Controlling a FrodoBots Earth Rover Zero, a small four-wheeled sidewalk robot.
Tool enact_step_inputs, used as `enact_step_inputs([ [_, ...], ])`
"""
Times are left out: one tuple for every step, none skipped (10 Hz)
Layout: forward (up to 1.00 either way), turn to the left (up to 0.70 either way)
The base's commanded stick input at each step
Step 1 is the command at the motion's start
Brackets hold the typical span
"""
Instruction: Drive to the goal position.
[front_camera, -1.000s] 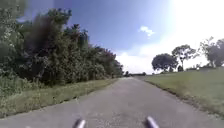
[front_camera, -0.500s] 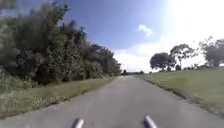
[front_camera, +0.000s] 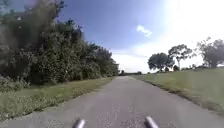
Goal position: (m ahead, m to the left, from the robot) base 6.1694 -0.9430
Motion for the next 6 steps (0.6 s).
enact_step_inputs([
  [0.7,0.0],
  [0.7,0.0],
  [0.7,0.0],
  [0.7,0.0],
  [0.7,0.0],
  [0.7,0.0],
])
